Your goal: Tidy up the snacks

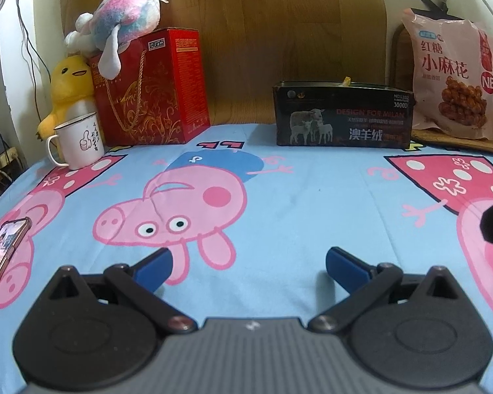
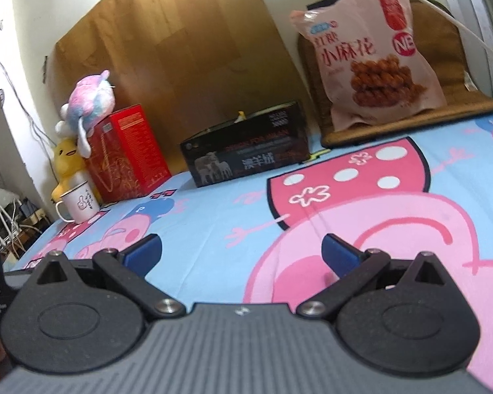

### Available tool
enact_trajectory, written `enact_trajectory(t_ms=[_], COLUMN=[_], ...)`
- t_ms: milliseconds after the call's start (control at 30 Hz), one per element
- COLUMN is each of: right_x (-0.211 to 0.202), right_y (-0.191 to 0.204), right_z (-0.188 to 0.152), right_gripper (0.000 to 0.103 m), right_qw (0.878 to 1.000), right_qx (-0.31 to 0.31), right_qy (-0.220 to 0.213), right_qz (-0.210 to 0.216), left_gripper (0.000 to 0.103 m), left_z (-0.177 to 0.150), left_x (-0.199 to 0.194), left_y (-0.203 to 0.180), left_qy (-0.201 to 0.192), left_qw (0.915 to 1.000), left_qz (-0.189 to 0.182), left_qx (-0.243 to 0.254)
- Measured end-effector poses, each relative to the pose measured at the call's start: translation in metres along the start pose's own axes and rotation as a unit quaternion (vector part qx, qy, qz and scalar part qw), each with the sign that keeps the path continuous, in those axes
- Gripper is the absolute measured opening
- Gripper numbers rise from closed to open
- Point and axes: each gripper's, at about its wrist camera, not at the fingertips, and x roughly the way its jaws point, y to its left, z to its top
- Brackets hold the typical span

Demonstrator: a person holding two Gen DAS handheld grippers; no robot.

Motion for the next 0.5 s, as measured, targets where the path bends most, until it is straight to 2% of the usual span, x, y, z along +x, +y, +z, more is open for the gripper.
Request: enact_trajectory(t_ms=[500], right_x=[-0.0069], right_y=[-0.0024], right_z=[-0.0001], right_gripper=[0.103], right_qw=[1.0], right_qx=[0.007], right_qy=[-0.025], right_qz=[0.006], left_gripper=[0.103], left_z=[-0.001], left_x=[-0.0031], left_y=[-0.0039], left_qy=[-0.007], left_qw=[0.9999], left_qz=[0.004], left_qx=[0.01])
